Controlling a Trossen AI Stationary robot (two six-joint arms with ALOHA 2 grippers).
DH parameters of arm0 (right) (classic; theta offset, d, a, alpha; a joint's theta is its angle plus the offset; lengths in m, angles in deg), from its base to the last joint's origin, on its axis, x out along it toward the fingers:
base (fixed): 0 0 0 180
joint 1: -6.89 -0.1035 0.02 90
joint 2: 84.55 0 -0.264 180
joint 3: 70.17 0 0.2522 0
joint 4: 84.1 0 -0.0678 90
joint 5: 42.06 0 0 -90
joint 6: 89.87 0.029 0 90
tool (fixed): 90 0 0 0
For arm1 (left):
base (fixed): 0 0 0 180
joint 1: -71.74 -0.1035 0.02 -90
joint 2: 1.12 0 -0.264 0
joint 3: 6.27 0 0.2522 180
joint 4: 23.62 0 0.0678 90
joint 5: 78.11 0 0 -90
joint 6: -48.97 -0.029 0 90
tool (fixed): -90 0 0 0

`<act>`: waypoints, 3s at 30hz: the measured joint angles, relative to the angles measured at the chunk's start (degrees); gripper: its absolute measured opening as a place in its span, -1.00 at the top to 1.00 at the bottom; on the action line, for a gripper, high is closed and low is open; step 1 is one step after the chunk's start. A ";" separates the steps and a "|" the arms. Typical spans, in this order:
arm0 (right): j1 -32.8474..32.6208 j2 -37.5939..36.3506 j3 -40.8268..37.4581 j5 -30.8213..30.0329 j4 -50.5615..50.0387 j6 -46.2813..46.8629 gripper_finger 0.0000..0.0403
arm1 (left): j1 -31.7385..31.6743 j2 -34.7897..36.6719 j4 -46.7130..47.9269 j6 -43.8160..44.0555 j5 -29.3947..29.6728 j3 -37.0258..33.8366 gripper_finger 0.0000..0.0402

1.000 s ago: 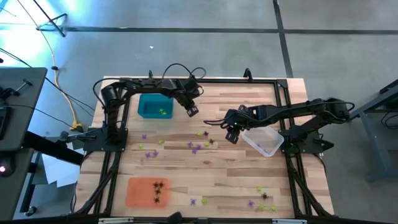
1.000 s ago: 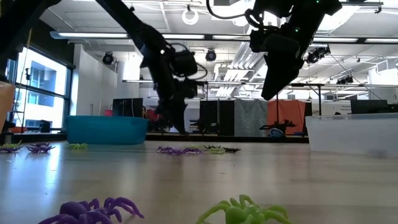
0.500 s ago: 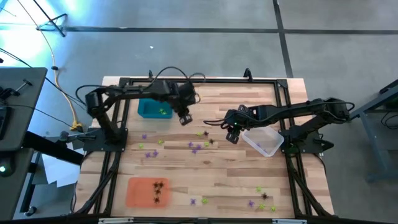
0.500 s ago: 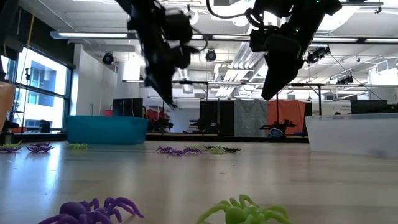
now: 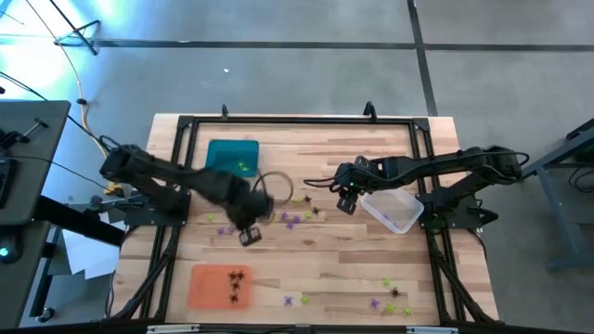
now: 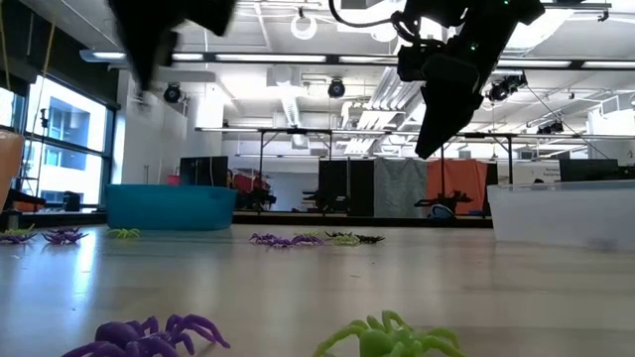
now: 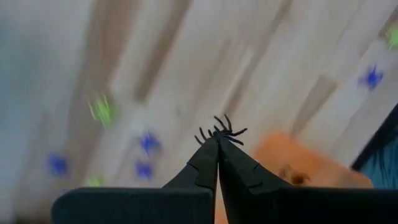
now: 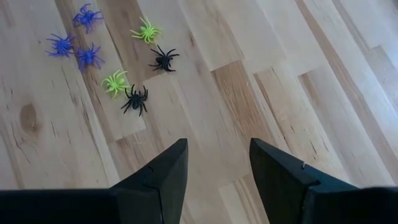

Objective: Sort Halloween decoration
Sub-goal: Put the black spider toy into the orange bin, then put the violet spider toy into the transparent bin

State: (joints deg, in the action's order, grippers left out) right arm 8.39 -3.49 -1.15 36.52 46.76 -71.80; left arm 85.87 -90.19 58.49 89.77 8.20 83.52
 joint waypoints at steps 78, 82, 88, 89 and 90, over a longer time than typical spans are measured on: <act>-3.68 0.02 0.00 3.47 -18.43 -0.46 0.16 | -2.19 -6.42 -19.69 -5.86 15.18 -1.94 0.70; -5.52 0.00 0.02 4.07 -19.63 1.12 0.16 | -6.51 -8.34 -18.55 -10.56 9.07 -2.16 0.70; -7.24 -0.02 0.02 4.15 -19.07 1.71 0.16 | -9.01 -11.38 -19.29 -18.13 3.48 -2.16 0.70; -7.34 -0.02 0.02 4.15 -18.81 2.21 0.16 | -9.28 -11.92 -19.26 -19.73 3.48 -2.16 0.70; -7.36 -0.02 0.02 4.15 -18.33 2.67 0.16 | -9.42 -12.40 -19.14 -21.07 3.48 -2.16 0.70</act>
State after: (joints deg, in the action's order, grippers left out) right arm 1.03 -3.51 -1.13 40.66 28.43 -69.13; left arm 76.45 -102.59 39.35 68.70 11.68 81.36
